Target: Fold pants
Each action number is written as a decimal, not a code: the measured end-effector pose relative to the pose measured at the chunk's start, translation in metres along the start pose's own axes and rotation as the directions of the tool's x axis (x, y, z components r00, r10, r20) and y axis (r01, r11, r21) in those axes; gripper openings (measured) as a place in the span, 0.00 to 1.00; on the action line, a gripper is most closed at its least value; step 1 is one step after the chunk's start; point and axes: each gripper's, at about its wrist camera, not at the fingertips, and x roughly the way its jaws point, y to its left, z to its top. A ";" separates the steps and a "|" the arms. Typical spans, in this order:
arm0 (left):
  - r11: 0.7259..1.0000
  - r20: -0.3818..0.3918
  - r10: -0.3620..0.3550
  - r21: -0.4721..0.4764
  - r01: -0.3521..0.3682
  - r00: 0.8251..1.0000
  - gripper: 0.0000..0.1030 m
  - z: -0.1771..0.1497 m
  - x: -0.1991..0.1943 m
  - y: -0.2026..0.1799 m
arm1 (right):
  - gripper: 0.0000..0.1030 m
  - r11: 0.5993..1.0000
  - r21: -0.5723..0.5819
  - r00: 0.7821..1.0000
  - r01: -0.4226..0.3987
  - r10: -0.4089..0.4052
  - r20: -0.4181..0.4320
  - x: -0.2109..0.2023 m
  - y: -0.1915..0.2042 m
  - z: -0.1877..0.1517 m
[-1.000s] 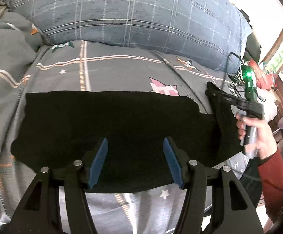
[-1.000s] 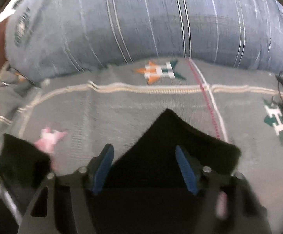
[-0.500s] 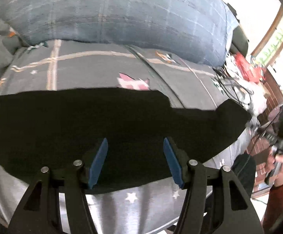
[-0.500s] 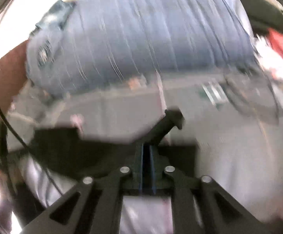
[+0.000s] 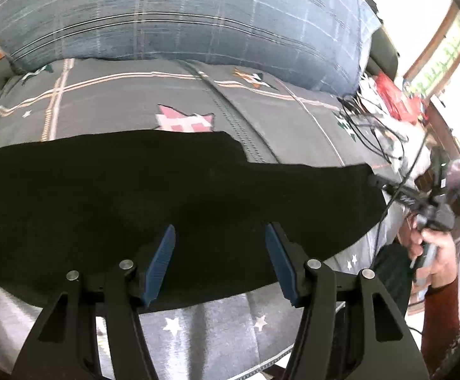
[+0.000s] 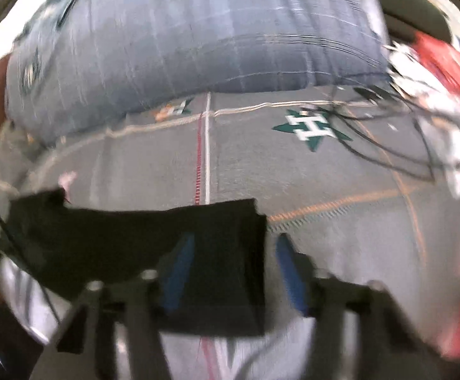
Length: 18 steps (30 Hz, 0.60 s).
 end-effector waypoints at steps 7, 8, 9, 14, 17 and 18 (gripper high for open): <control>0.997 0.029 0.053 -0.054 -0.051 0.998 0.57 -0.001 -0.013 0.030 | 0.01 0.998 0.049 0.999 0.027 -0.028 0.026 -0.016 -0.012 -0.008; 0.996 0.035 0.059 -0.068 -0.057 0.998 0.57 -0.001 -0.015 0.036 | 0.01 0.998 0.056 0.999 0.025 -0.027 0.028 -0.019 -0.014 -0.008; 0.995 0.041 0.067 -0.080 -0.064 0.997 0.57 -0.002 -0.017 0.040 | 0.01 0.998 0.056 0.999 0.031 -0.033 0.020 -0.020 -0.016 -0.010; 0.987 0.060 0.109 -0.127 -0.101 0.992 0.57 -0.010 -0.031 0.063 | 0.01 0.994 0.003 0.993 0.108 -0.108 -0.053 0.005 -0.005 -0.017; 0.976 0.081 0.158 -0.162 -0.144 0.984 0.57 -0.014 -0.049 0.086 | 0.10 0.994 0.024 0.994 0.108 -0.108 -0.016 -0.010 -0.003 -0.011; 0.971 0.089 0.177 -0.181 -0.159 0.980 0.57 -0.016 -0.056 0.095 | 0.15 0.995 0.035 0.996 0.090 -0.091 0.017 -0.019 0.000 -0.008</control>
